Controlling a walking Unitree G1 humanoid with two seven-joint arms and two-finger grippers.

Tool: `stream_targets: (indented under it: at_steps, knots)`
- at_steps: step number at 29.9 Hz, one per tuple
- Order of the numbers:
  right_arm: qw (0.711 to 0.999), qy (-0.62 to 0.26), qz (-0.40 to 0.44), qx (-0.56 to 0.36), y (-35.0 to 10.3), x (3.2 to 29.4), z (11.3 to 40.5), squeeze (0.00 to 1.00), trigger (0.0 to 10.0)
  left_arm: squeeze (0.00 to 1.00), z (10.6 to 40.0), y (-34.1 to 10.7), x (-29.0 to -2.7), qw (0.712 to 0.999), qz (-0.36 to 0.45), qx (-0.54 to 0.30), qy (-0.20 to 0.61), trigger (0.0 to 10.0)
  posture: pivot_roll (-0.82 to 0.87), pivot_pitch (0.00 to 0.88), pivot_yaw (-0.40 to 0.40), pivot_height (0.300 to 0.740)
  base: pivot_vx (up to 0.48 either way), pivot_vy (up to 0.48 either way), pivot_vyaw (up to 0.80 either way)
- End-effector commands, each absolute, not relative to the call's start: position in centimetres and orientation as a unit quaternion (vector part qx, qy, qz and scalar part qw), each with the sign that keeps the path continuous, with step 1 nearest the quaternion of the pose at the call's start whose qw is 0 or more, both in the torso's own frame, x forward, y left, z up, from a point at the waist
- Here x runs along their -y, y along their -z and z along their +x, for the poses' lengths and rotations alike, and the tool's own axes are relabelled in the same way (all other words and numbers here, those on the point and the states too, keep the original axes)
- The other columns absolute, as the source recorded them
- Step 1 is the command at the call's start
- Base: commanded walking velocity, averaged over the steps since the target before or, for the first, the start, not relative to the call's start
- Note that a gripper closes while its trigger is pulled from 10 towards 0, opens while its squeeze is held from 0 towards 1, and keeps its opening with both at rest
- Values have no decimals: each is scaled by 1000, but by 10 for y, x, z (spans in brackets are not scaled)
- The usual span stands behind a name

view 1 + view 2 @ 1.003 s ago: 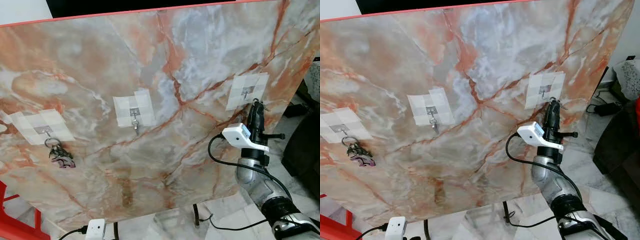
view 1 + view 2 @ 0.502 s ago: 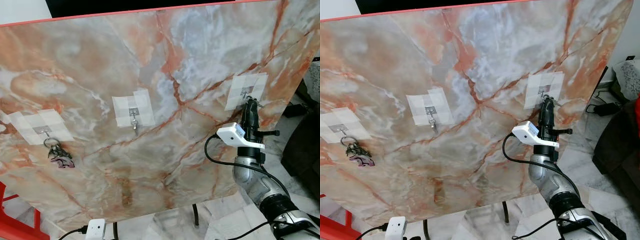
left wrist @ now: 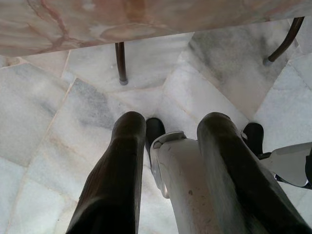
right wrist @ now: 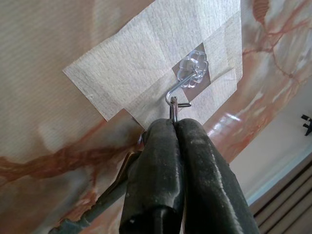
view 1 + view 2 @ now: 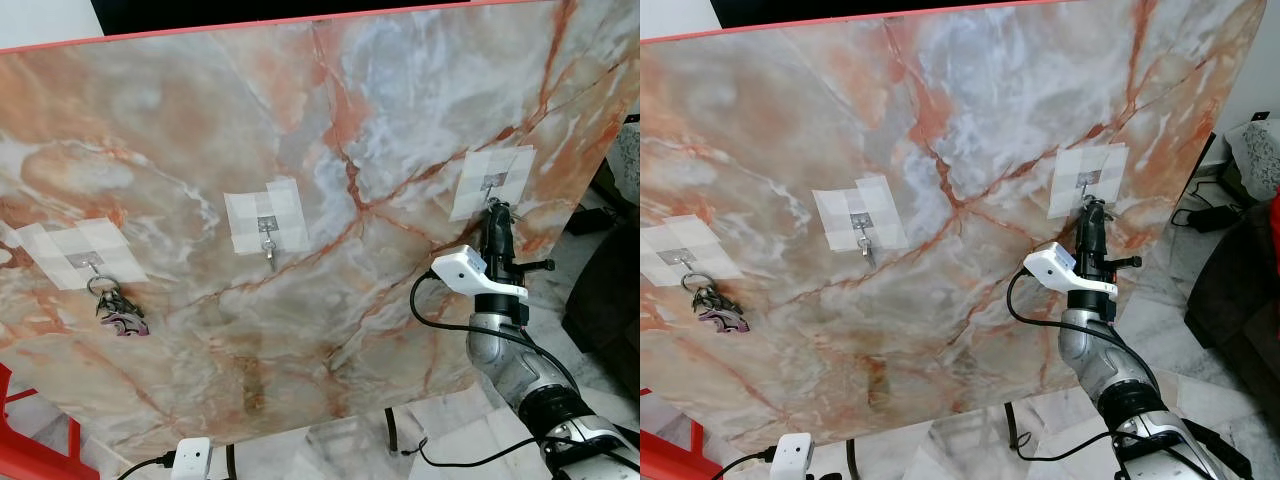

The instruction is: Hang keys on a hook

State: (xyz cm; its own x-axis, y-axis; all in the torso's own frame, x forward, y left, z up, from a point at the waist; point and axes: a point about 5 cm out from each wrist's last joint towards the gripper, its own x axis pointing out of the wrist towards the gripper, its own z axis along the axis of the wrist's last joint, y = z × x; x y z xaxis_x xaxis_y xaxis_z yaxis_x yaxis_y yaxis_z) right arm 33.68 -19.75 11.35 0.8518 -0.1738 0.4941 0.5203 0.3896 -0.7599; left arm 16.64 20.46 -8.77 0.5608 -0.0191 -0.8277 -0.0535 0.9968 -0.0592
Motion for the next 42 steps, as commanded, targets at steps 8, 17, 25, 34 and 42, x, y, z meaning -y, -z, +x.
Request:
stream_targets:
  at_steps: [8, 17, 25, 34, 42]
  knots:
    - [831, 198, -492, 167, -114, 194, 340, 1000, 10000, 0, 161, 90, -205, 878, -32, -478, -5, 10000, -75, 0, 13, 740, 0, 0, 0]
    - [831, 189, -491, 179, -114, 189, 338, 1000, 10000, 0, 161, 90, -205, 877, -33, -479, -4, 10000, -76, 0, 12, 740, 0, 0, 0]
    - [853, 76, -487, 171, -91, 171, 324, 0, 10000, 0, 161, 90, -204, 877, -34, -480, -1, 10000, -81, 0, 7, 740, 0, 0, 0]
    - [890, -13, -450, 73, -37, 167, 287, 0, 10000, 0, 163, 90, -204, 877, -28, -480, 6, 10000, -79, 0, 2, 740, 0, 0, 0]
    - [934, -15, -200, -295, 49, 183, 229, 0, 10000, 0, 164, 89, -205, 878, -27, -479, 4, 10000, -83, 0, 5, 740, 0, 0, 0]
